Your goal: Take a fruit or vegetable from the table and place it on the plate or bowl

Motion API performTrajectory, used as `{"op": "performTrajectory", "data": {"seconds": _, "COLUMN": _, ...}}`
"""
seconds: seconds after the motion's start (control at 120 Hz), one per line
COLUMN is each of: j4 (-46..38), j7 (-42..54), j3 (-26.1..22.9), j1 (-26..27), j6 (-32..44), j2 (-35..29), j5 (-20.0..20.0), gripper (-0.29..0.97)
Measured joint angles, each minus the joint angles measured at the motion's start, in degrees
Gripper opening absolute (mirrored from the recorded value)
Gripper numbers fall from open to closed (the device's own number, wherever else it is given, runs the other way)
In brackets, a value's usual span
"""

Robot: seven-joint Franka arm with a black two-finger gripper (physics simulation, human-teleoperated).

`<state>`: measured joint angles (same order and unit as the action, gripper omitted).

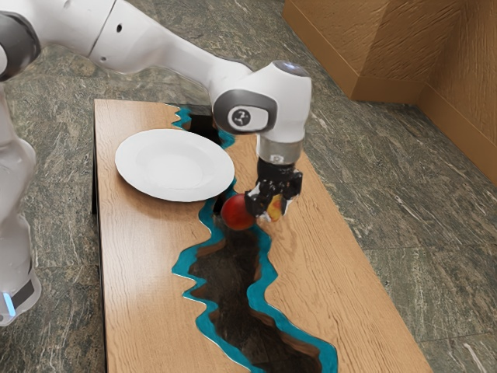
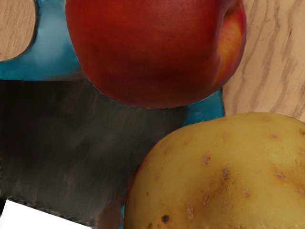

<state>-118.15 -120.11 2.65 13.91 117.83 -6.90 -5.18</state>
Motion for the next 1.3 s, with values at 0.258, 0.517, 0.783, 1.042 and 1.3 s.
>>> {"op": "performTrajectory", "data": {"seconds": 0.258, "j4": -4.0, "j7": -0.2, "j3": 0.1, "j1": -8.8, "j6": -1.9, "j2": -9.4, "j5": 4.5, "gripper": 0.17}}
{"op": "performTrajectory", "data": {"seconds": 0.517, "j4": -12.8, "j7": -0.4, "j3": -1.1, "j1": -20.5, "j6": -3.0, "j2": -19.4, "j5": 3.3, "gripper": 0.16}}
{"op": "performTrajectory", "data": {"seconds": 0.783, "j4": -12.9, "j7": 1.2, "j3": -1.1, "j1": -29.5, "j6": -3.7, "j2": -17.0, "j5": -0.3, "gripper": 0.15}}
{"op": "performTrajectory", "data": {"seconds": 1.042, "j4": -12.9, "j7": 3.9, "j3": -1.1, "j1": -32.9, "j6": -4.0, "j2": -16.0, "j5": -2.9, "gripper": 0.21}}
{"op": "performTrajectory", "data": {"seconds": 1.3, "j4": -12.7, "j7": 6.3, "j3": -1.6, "j1": -32.4, "j6": -3.9, "j2": -16.4, "j5": -3.0, "gripper": 0.60}}
